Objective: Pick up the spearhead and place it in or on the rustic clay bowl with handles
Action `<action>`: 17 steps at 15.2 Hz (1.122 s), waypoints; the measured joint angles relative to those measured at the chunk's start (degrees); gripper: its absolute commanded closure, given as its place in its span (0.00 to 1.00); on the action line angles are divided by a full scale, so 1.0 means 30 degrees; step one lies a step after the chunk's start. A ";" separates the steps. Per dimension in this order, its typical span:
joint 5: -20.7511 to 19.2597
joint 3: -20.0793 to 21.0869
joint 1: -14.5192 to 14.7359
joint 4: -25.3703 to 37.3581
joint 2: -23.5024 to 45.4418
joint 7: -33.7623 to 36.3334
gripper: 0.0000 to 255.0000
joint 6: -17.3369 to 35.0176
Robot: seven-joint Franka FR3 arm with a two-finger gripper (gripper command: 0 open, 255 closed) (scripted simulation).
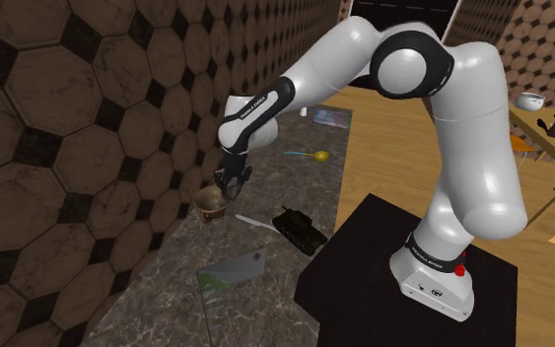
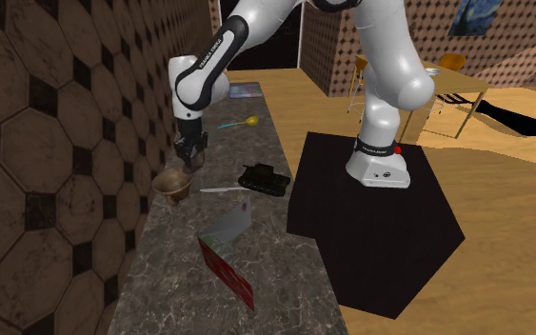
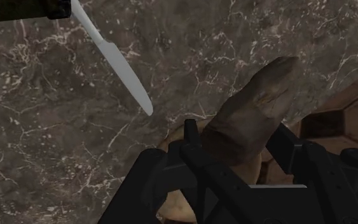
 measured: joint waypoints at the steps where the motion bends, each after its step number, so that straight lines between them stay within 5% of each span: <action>1: -0.0089 -0.0030 -0.0070 0.1066 0.0597 0.0125 1.00 -0.0464; 8: -0.0567 -0.0173 -0.1039 0.8934 0.5023 0.0588 1.00 -0.3967; 17: -0.0323 0.0071 -0.1202 0.9654 0.6783 0.0301 1.00 -0.2956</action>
